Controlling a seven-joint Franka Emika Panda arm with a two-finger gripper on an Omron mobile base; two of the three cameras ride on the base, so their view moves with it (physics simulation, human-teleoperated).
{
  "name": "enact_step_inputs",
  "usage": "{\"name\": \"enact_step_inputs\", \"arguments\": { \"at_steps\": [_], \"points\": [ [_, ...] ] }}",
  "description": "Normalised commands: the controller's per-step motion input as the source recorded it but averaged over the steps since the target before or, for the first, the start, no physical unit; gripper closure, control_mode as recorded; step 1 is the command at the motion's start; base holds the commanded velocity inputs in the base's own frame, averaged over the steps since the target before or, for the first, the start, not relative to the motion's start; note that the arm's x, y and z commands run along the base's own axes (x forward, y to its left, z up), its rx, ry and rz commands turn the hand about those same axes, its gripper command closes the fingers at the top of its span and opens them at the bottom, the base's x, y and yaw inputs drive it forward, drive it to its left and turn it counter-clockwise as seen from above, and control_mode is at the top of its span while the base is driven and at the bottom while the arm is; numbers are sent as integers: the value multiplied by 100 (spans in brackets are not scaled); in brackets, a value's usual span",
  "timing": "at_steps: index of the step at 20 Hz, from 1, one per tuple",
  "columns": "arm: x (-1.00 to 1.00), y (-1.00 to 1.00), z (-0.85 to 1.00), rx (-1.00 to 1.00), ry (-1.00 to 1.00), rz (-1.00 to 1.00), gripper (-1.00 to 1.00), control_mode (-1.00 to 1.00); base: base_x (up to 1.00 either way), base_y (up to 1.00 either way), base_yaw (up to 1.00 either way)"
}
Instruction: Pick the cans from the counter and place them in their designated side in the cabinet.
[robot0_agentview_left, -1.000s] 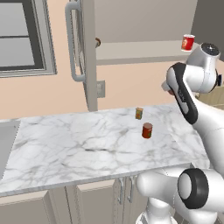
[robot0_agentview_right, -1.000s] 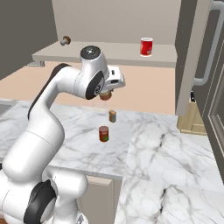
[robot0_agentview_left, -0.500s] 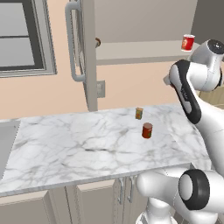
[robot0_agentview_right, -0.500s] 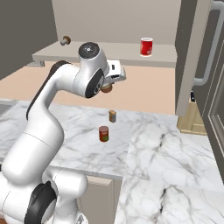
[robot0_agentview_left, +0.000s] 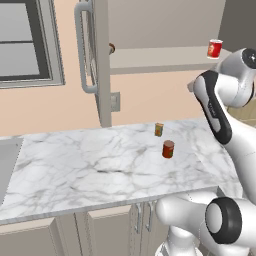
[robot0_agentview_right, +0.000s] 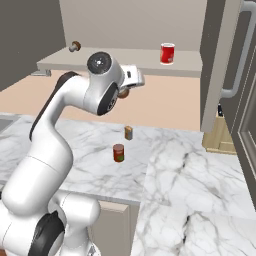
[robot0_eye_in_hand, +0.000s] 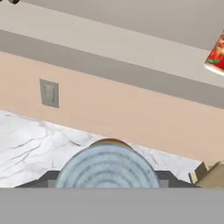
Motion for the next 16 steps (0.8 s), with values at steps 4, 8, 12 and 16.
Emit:
{"name": "enact_step_inputs", "arguments": {
  "at_steps": [4, 8, 12, 16],
  "points": [
    [5, 0, 25, 0, -14, -2, 100, -100, 0, 0, 0],
    [1, 0, 29, 0, -15, -3, 100, -100, 0, 0, 0],
    [0, -1, 29, 0, -14, -2, 100, -100, 0, 0, 0],
    [1, -3, 26, 0, -5, -1, 100, -100, 0, 0, 0]
  ]
}}
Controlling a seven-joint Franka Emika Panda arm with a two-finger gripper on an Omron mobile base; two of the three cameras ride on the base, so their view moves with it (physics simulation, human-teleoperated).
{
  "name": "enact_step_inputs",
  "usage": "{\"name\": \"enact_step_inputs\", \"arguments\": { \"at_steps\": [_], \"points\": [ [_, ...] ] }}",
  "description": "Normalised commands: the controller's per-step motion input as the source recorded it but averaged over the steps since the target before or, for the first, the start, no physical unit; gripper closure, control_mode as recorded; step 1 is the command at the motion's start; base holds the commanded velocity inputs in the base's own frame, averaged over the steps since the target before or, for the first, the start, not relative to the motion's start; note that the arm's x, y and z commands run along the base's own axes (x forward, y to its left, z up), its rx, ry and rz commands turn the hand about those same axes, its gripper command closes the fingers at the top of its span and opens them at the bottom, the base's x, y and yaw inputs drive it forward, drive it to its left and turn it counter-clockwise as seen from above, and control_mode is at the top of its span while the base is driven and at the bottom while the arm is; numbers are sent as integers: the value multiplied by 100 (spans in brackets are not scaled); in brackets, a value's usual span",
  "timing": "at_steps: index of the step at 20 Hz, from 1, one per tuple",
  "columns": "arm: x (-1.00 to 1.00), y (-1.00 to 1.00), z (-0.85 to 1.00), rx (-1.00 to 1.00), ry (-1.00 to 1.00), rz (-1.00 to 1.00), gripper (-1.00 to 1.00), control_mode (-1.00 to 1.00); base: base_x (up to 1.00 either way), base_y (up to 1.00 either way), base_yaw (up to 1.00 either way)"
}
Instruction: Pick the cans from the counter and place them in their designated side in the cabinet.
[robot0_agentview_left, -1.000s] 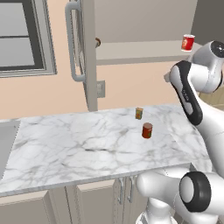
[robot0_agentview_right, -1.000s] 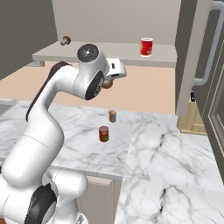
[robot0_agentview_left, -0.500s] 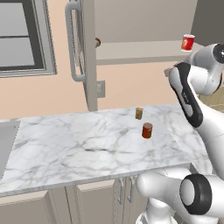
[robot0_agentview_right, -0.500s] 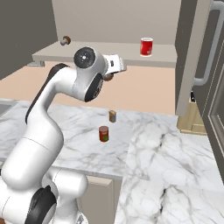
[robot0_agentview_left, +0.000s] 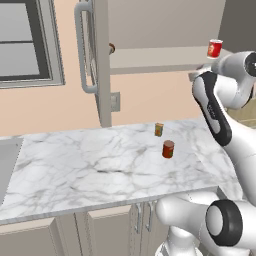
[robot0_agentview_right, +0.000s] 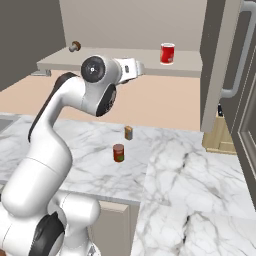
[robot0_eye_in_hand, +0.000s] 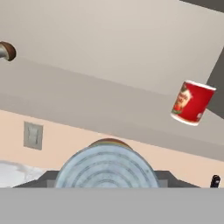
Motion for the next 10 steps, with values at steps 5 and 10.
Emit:
{"name": "enact_step_inputs", "arguments": {
  "at_steps": [5, 10],
  "points": [
    [12, -6, 31, 0, 0, -1, 100, -100, 0, 0, 0],
    [13, -5, 35, 0, -2, -2, 100, -100, 0, 0, 0]
  ]
}}
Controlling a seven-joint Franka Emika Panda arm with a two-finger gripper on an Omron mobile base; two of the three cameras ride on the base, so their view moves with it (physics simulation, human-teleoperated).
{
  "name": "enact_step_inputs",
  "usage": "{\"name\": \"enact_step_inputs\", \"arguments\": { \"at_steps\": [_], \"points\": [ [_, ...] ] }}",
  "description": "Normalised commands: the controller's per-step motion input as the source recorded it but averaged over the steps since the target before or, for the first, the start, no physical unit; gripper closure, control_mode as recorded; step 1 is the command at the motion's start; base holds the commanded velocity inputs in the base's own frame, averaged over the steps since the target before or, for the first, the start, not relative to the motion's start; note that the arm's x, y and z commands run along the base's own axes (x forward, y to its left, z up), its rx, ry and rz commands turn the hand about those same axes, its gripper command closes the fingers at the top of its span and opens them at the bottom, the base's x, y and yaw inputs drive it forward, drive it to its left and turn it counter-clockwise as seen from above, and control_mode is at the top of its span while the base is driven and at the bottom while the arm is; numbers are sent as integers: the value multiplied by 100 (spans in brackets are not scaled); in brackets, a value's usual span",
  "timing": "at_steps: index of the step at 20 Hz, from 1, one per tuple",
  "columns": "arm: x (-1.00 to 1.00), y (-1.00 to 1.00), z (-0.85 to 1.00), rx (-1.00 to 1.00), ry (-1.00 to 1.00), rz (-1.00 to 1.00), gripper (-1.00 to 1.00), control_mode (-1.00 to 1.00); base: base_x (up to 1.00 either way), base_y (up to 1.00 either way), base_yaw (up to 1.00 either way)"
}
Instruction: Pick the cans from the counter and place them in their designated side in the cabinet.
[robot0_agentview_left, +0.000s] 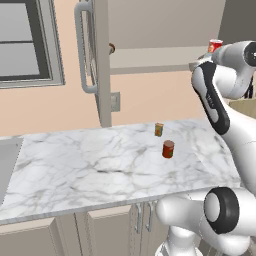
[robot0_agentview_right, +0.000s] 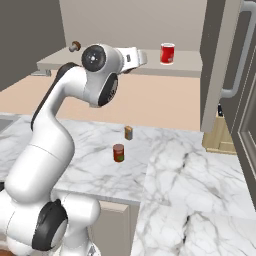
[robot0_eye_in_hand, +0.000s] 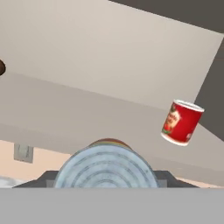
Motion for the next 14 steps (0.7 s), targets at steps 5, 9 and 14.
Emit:
{"name": "enact_step_inputs", "arguments": {
  "at_steps": [5, 9, 14],
  "points": [
    [20, -5, 26, 0, -3, -2, 100, -100, 0, 0, 0],
    [11, -4, 5, 0, 5, 0, 100, -100, 0, 0, 0],
    [11, -9, 4, 1, 11, 0, 100, -100, 0, 0, 0]
  ]
}}
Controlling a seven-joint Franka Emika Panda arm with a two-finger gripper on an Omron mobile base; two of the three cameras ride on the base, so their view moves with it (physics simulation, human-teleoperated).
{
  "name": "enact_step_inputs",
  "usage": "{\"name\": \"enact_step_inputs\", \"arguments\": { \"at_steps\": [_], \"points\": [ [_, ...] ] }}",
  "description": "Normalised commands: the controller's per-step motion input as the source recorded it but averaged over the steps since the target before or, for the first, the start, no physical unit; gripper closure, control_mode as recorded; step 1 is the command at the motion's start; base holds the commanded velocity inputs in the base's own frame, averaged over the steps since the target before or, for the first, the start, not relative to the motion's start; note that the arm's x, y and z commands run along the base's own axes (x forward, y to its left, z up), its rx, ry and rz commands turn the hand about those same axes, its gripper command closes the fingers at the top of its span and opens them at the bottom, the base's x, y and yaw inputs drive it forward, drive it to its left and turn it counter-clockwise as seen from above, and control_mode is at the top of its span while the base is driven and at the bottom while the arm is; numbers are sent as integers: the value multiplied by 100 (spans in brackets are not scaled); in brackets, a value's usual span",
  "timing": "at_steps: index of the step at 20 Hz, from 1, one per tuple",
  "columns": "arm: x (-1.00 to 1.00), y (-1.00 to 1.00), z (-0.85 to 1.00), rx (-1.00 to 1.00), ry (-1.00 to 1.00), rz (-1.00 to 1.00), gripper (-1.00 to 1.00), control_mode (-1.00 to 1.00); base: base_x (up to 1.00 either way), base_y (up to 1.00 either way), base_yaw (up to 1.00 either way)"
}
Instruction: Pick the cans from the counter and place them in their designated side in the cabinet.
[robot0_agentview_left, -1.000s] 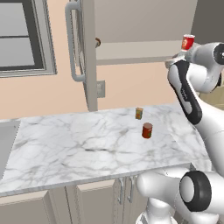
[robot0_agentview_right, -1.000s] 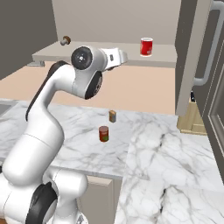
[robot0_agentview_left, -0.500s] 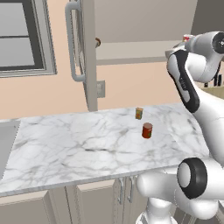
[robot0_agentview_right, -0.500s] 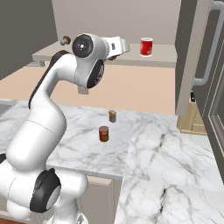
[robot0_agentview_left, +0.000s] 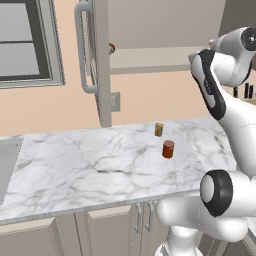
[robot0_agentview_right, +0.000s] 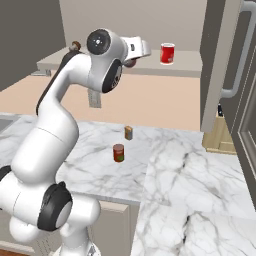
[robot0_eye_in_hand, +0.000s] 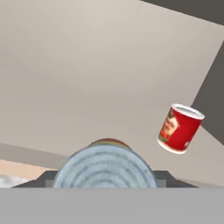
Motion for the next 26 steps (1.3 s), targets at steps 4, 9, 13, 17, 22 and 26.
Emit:
{"name": "enact_step_inputs", "arguments": {
  "at_steps": [4, 9, 13, 17, 22, 26],
  "points": [
    [16, -8, 9, 1, 8, 0, 100, -100, 0, 0, 0],
    [18, -11, 9, 0, 1, 0, 100, -100, 0, 0, 0],
    [17, -15, 1, 0, 2, 0, 100, -100, 0, 0, 0],
    [19, -13, 0, 0, 5, 0, 100, -100, 0, 0, 0],
    [23, -12, 0, 0, 5, 0, 100, -100, 0, 0, 0],
    [23, -14, 0, 0, 5, 0, 100, -100, 0, 0, 0]
  ]
}}
